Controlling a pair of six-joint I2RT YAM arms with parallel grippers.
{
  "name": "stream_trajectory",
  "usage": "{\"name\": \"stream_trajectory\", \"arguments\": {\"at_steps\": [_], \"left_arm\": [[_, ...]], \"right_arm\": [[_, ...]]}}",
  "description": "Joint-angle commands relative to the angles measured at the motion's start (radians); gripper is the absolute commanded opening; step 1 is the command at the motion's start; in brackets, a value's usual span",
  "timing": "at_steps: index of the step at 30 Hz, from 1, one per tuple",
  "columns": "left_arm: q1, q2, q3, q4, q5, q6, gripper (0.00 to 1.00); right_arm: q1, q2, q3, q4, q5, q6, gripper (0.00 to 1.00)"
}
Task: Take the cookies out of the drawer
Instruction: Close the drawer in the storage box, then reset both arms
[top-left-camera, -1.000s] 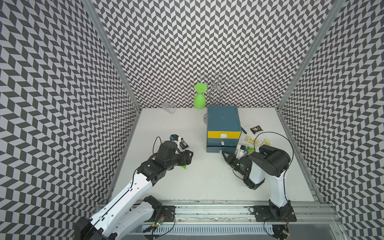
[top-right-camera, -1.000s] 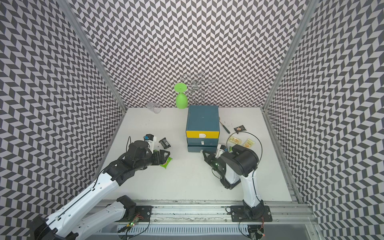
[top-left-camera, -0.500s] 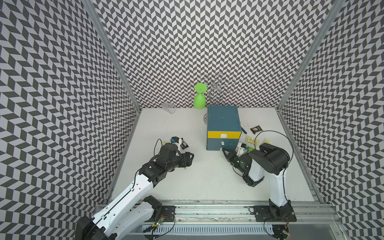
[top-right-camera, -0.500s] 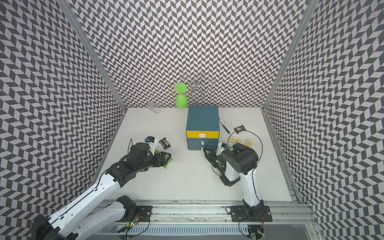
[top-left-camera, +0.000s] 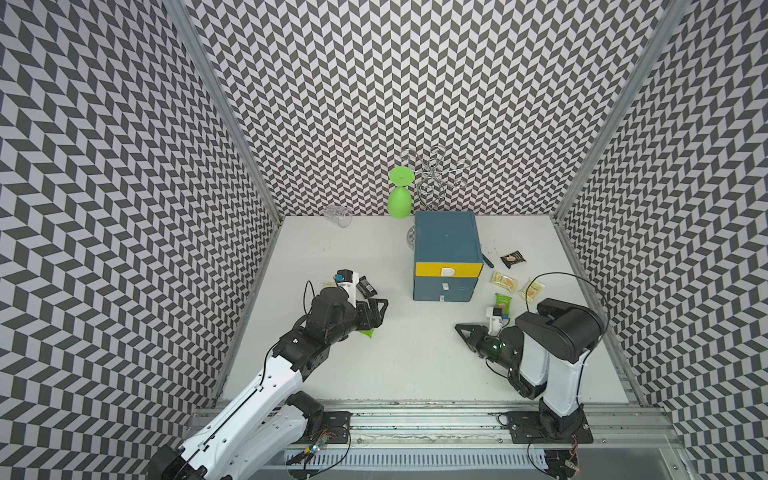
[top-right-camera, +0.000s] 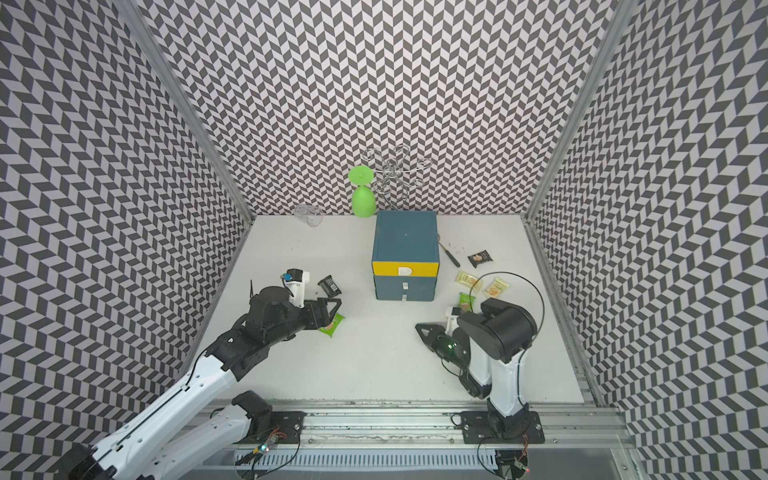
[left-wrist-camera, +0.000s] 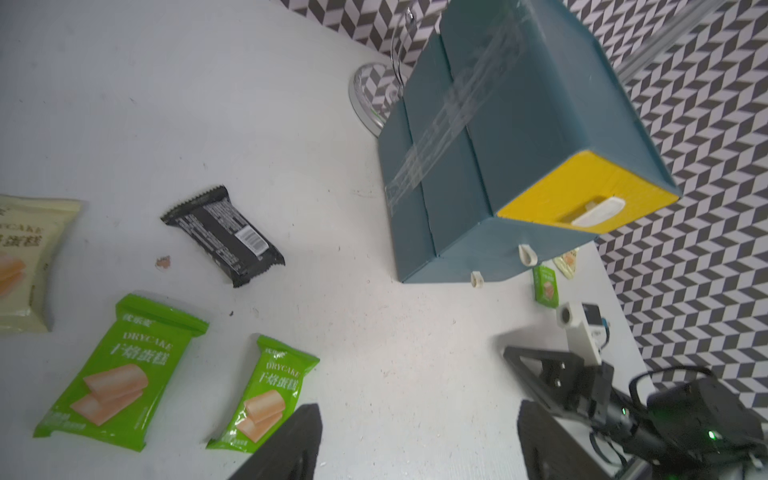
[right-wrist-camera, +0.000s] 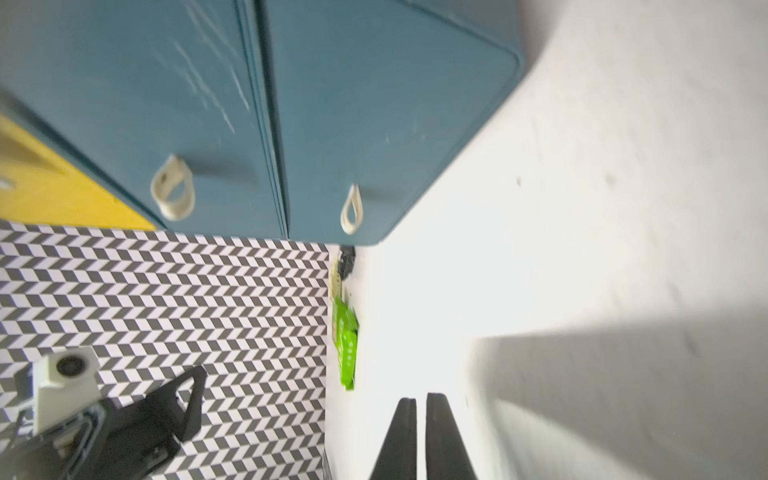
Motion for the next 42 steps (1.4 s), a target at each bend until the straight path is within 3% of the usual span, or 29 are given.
{"name": "stream_trajectory", "arguments": {"at_steps": [1, 4, 6, 7, 8, 9, 12, 15, 16, 20, 25, 27, 28, 31, 35, 37, 38, 40, 42], "left_arm": [[0.068, -0.007, -0.007, 0.12, -0.019, 0.034, 0.8], [0.153, 0.02, 0.011, 0.17, -0.017, 0.053, 0.84], [0.206, 0.042, 0.014, 0.224, 0.013, 0.067, 0.86], [0.233, 0.058, 0.015, 0.248, 0.025, 0.068, 0.86], [0.259, 0.075, 0.015, 0.269, 0.04, 0.068, 0.87], [0.28, 0.09, 0.014, 0.281, 0.05, 0.069, 0.87], [0.322, 0.143, 0.007, 0.312, 0.051, 0.081, 0.88], [0.345, 0.174, -0.012, 0.353, 0.01, 0.102, 0.94], [0.352, 0.177, -0.021, 0.365, -0.026, 0.11, 1.0], [0.436, 0.188, -0.045, 0.41, -0.08, 0.117, 1.0], [0.469, 0.22, -0.177, 0.712, -0.252, 0.235, 1.0], [0.473, 0.27, -0.236, 0.858, -0.29, 0.298, 1.0], [0.476, 0.308, -0.259, 0.923, -0.303, 0.334, 1.0], [0.489, 0.443, -0.303, 1.073, -0.386, 0.426, 1.0], [0.553, 0.547, -0.315, 1.197, -0.372, 0.409, 0.99], [0.582, 0.592, -0.351, 1.338, -0.254, 0.391, 0.99], [0.578, 0.621, -0.374, 1.425, -0.22, 0.409, 1.0], [0.546, 0.631, -0.344, 1.38, -0.21, 0.449, 0.99], [0.513, 0.675, -0.381, 1.493, -0.155, 0.514, 1.0]], "right_arm": [[-0.001, -0.145, -0.14, 0.215, -0.028, -0.086, 0.22], [-0.009, -0.399, -0.162, -0.071, -0.006, -0.173, 0.38], [-0.008, -0.647, -0.085, -0.445, 0.025, -0.282, 0.53], [-0.007, -0.791, 0.005, -0.724, 0.05, -0.37, 0.64], [0.01, -0.919, 0.09, -0.99, 0.147, -0.408, 0.73], [0.011, -1.013, 0.137, -1.118, 0.23, -0.498, 0.8], [-0.023, -1.221, 0.235, -1.281, 0.446, -0.619, 0.96], [-0.087, -1.222, 0.361, -1.385, 0.522, -0.717, 0.98], [-0.11, -1.198, 0.389, -1.391, 0.546, -0.749, 0.98], [-0.266, -1.051, 0.46, -1.347, 0.62, -0.805, 0.99], [-0.47, -0.88, 0.451, -1.233, 0.606, -0.803, 1.0], [-0.48, -0.846, 0.426, -1.154, 0.606, -0.803, 1.0], [-0.48, -0.834, 0.404, -1.094, 0.652, -0.912, 1.0], [-0.484, -0.765, 0.303, -0.809, 0.732, -1.009, 1.0], [-0.503, -0.649, 0.24, -0.599, 0.7, -1.012, 1.0], [-0.499, -0.567, 0.223, -0.46, 0.625, -1.065, 1.0], [-0.496, -0.523, 0.184, -0.39, 0.623, -1.072, 1.0], [-0.491, -0.431, 0.153, -0.23, 0.574, -1.115, 1.0], [-0.455, -0.384, 0.136, -0.152, 0.525, -1.178, 1.0]]}}
